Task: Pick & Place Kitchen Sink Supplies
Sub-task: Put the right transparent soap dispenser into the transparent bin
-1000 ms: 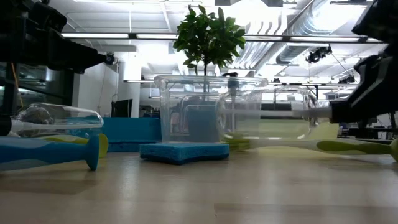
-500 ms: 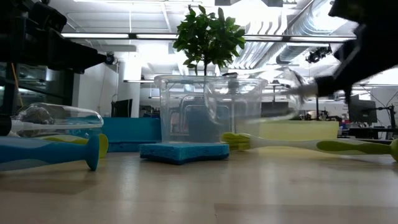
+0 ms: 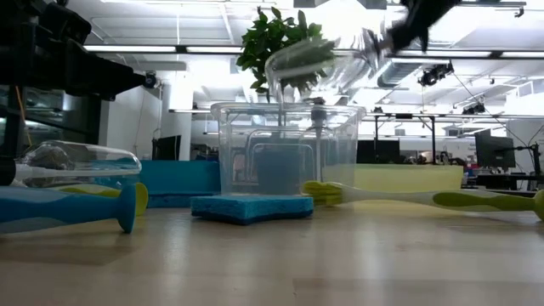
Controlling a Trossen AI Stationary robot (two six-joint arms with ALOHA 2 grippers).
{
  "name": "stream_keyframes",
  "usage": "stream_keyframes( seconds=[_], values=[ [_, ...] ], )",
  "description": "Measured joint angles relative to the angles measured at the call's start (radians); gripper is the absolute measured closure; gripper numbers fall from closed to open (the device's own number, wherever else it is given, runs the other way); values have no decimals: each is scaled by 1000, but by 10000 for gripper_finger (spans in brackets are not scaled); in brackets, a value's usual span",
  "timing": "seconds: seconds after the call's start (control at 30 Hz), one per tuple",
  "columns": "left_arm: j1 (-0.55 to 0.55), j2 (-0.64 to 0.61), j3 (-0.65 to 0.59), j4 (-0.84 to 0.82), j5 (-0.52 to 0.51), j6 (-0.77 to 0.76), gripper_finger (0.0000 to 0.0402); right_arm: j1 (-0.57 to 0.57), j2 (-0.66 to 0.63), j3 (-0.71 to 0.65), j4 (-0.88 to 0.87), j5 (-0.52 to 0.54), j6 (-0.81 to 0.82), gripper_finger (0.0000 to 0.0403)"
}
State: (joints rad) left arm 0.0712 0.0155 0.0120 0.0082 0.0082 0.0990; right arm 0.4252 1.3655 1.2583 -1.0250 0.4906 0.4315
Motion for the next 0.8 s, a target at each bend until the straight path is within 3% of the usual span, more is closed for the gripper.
stream_keyframes(
  seconds=[0.3, 0.57, 0.8],
  values=[
    [0, 0, 0, 0, 0, 0, 200, -130, 0, 282, -240, 17, -215, 274],
    [0, 0, 0, 0, 0, 0, 200, -263, 20, 413, -253, 10, -429, 274],
    [0, 0, 0, 0, 0, 0, 200, -352, 129, 535, -306, -33, -543, 273]
  ],
)
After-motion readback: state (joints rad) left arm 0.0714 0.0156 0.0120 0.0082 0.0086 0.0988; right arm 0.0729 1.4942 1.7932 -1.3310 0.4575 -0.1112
